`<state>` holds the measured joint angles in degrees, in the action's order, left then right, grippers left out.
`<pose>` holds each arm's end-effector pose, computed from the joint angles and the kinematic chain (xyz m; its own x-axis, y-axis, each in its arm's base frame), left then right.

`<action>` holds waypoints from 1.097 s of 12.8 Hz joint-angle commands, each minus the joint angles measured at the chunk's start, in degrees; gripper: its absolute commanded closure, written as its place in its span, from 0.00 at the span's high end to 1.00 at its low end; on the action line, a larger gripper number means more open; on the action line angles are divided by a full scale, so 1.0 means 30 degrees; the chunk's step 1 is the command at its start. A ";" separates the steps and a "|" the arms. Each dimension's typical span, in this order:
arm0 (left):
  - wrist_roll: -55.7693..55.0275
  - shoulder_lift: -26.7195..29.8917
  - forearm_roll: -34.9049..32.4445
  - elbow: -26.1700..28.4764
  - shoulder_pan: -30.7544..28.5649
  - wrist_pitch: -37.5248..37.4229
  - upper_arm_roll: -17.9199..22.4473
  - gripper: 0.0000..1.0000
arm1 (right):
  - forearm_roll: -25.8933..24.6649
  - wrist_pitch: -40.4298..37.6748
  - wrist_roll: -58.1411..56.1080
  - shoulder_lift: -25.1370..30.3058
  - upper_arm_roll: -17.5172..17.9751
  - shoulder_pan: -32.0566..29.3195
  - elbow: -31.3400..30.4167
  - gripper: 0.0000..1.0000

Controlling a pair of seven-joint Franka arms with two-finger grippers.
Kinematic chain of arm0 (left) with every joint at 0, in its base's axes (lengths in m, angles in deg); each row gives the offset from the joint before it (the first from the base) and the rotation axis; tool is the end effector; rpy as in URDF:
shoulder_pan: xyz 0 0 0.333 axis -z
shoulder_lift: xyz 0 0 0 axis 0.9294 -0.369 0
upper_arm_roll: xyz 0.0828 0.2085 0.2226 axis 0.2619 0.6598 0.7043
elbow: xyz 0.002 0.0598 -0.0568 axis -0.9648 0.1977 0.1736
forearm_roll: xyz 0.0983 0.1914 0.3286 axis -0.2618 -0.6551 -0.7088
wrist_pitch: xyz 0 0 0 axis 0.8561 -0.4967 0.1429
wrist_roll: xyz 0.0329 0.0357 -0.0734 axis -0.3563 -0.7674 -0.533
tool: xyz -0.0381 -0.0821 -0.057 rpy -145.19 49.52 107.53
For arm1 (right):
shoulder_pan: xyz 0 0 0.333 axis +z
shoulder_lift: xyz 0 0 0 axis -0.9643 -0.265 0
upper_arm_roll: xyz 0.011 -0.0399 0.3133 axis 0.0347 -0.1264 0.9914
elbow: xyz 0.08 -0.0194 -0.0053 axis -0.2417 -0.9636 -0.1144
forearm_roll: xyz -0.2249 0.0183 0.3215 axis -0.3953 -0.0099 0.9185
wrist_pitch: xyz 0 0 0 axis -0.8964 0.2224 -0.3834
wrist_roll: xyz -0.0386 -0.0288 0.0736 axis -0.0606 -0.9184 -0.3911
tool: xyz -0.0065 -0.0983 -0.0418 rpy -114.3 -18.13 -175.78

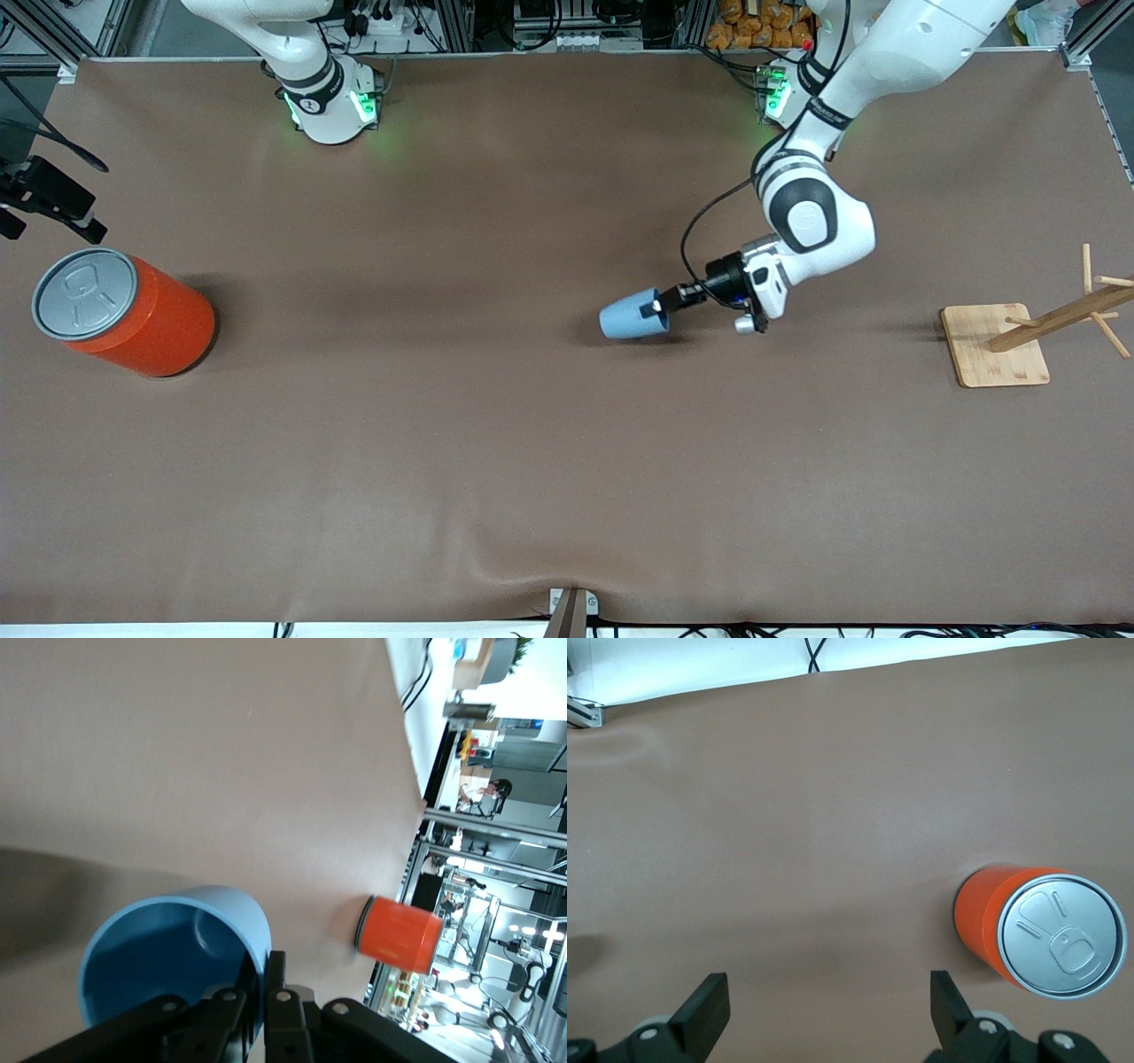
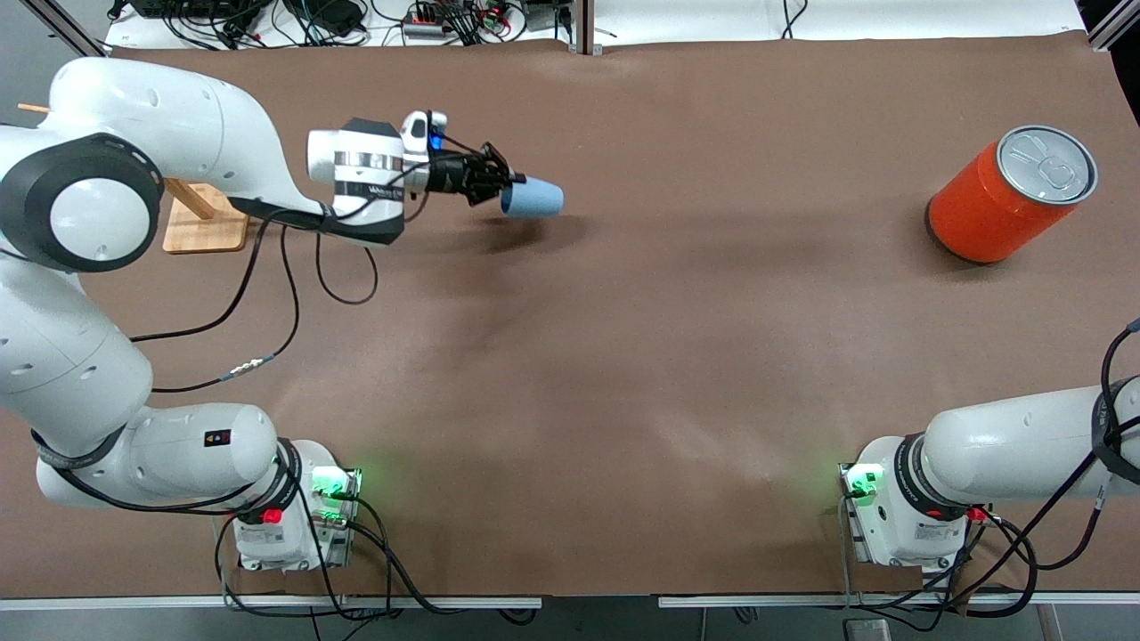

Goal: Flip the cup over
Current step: 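Carry the sideways cup toward the wooden stand with the left gripper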

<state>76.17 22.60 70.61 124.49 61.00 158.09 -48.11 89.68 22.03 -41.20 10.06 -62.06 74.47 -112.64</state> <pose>0.5043 -0.2417 0.2354 0.9364 0.3149 -0.1548 0.2828 -0.4164 0.8641 0.5453 -0.0099 0.6825 0.9828 -0.1043 0.1523 -0.0973 -0.9938 -0.0533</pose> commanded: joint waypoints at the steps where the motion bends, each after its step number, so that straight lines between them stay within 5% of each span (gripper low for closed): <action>1: -0.1672 0.0509 -0.2517 -0.0619 -0.1324 0.0025 -0.0018 0.00 | -0.0132 -0.0471 -0.0008 -0.0287 -0.0035 0.0141 0.0666 1.00; 9: -0.5689 0.2088 -1.5957 -0.0533 -0.6247 -0.3109 0.0011 0.00 | -0.0367 -0.1319 -0.0008 -0.0258 0.0053 0.0112 0.0637 1.00; 14: -1.1105 0.3320 -2.5281 -0.0330 -0.6545 -0.3169 0.0011 0.00 | -0.0337 -0.1379 0.0138 -0.0228 0.0053 0.0142 0.0637 1.00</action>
<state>47.71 29.19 0.76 121.39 41.69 149.22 -47.69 89.47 18.95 -41.23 9.98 -61.93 74.55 -112.26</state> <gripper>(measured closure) 0.947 0.000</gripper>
